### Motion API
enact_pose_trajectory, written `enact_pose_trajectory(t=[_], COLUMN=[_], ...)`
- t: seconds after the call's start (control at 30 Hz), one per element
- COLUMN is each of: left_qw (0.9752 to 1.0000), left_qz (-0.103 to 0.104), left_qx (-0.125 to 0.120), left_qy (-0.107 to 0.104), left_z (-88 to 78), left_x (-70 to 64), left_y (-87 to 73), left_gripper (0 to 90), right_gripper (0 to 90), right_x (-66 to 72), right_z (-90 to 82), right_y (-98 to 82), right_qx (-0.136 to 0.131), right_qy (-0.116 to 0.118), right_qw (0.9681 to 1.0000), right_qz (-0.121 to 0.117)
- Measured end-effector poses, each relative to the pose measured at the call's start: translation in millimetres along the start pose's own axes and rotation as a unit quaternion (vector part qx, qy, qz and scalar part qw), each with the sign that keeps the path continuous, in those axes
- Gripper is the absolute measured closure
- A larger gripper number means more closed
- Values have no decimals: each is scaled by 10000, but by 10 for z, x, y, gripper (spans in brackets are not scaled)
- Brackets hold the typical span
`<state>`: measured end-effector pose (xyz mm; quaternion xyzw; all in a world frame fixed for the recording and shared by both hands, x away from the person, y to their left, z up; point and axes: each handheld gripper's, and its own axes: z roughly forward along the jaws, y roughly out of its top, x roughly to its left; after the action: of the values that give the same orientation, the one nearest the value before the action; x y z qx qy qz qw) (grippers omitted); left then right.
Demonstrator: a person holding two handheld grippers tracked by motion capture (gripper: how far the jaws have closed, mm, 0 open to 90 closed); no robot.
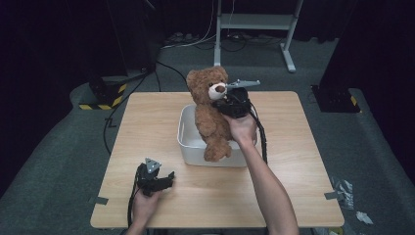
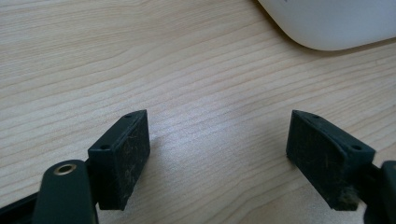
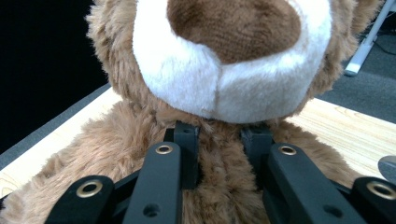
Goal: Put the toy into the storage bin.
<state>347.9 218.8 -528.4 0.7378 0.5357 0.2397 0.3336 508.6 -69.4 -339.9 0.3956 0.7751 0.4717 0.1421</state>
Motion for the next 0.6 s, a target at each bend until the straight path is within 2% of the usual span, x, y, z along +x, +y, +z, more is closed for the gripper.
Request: enact_pose_trajectory(t=[0.1,0.23,0.43,0.6], left_qw=[10000,10000,10000,10000], left_qz=[1,1,0,-2], left_qx=[-1,-1,-1,0], left_qy=[0,-1,6,14], left_z=[0,0,0,2], left_x=[0,0,-1,-1], left_y=[0,0,1,3], left_gripper=[215,215,216,217], right_gripper=[734,730,730,730], right_x=[6,38,35,4], right_z=[22,43,109,111], right_y=[-5,-9,-55,-99], right_qx=[37,113,171,165], right_qy=[-1,-47,-6,25], right_qw=[10000,9997,9996,9998], right_qz=[-21,-197,-205,-101])
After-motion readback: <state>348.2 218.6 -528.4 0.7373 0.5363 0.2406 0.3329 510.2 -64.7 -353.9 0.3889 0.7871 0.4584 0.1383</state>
